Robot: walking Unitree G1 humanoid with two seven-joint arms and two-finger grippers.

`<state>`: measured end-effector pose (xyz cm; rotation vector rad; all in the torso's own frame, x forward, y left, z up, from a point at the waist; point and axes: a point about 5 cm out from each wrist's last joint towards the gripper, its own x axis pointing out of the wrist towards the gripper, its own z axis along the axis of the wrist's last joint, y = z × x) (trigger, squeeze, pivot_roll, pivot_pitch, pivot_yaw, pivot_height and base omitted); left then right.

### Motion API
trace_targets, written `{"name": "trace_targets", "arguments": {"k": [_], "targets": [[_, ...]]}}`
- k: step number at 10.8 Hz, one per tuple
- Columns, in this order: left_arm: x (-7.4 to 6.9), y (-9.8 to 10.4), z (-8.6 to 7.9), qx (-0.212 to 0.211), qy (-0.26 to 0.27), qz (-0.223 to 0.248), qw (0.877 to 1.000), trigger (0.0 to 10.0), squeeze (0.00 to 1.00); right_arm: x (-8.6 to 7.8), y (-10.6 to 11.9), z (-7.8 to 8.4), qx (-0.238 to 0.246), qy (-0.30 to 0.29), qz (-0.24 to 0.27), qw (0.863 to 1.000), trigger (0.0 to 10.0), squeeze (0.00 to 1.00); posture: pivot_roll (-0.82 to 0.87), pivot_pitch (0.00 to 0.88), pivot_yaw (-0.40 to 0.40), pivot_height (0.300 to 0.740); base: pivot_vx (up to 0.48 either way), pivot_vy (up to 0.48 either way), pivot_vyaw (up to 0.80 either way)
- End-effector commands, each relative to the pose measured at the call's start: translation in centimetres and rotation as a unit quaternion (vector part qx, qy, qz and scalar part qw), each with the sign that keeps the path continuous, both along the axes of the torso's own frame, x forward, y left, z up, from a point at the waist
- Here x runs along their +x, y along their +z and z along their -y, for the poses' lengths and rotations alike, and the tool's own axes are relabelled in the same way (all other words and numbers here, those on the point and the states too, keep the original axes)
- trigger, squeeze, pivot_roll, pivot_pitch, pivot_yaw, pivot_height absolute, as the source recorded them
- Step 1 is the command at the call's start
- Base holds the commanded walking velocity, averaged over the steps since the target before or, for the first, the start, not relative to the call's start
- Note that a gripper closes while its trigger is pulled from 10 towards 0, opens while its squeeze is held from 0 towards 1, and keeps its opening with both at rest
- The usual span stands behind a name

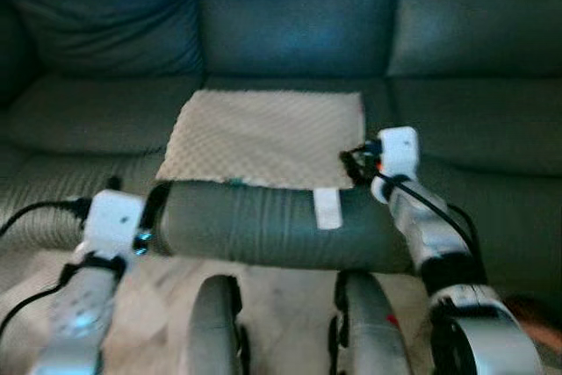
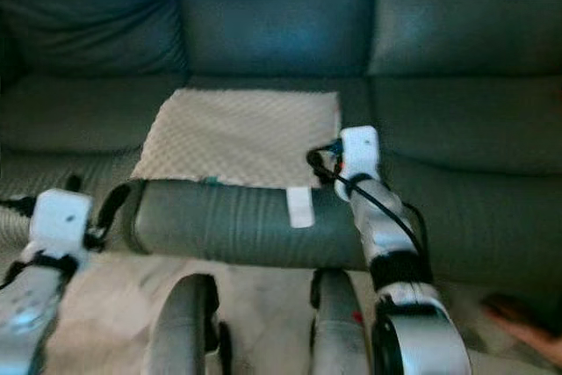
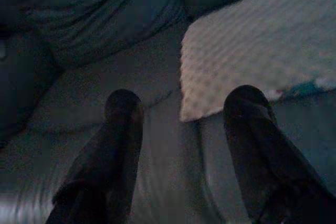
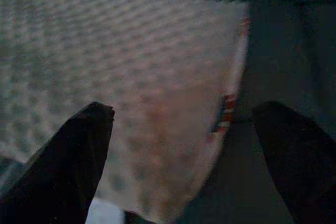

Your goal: Move the pillow to the sofa

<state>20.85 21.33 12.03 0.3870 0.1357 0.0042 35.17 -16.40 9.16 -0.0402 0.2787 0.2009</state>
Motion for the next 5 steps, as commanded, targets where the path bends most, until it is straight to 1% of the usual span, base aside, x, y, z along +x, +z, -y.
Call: {"name": "trace_targets", "arguments": {"k": [1, 2, 3, 4, 5], "targets": [[-0.5, 0.3, -0.4, 0.005, 0.001, -0.006, 1.0, 10.0, 1.0, 0.1, -0.2, -0.6, -0.007, 0.012, -0.003, 1.0, 10.0, 0.0, 0.21, 0.246, 0.106, 0.611, 0.0, 0.0, 0.0], [-1.1, 0.7, -0.7, 0.011, 0.0, -0.01, 1.0, 10.0, 1.0, 0.6, -0.1, -1.0, -0.016, 0.022, -0.002, 1.0, 10.0, 0.0, 0.23, 0.262, 0.114, 0.611, 0.0, 0.0, 0.0], [-1.6, 1.0, -0.9, 0.012, -0.001, -0.019, 1.0, 10.0, 1.0, 1.1, -0.4, -0.9, -0.033, 0.024, -0.013, 0.999, 10.0, 0.0, 0.23, 0.27, 0.116, 0.611, 0.0, 0.0, 0.0], [-1.8, 1.0, -0.9, 0.012, -0.003, -0.022, 1.0, 10.0, 1.0, 1.0, -0.7, -0.8, -0.035, 0.023, -0.027, 0.999, 10.0, 0.0, 0.24, 0.276, 0.119, 0.611, 0.0, 0.0, 0.0], [-1.8, 1.1, -0.7, 0.01, -0.008, -0.028, 1.0, 10.0, 1.0, 0.8, -1.6, -0.5, -0.044, 0.012, -0.055, 0.997, 10.0, 0.0, 0.24, 0.284, 0.123, 0.611, 0.0, 0.0, 0.0]]}}
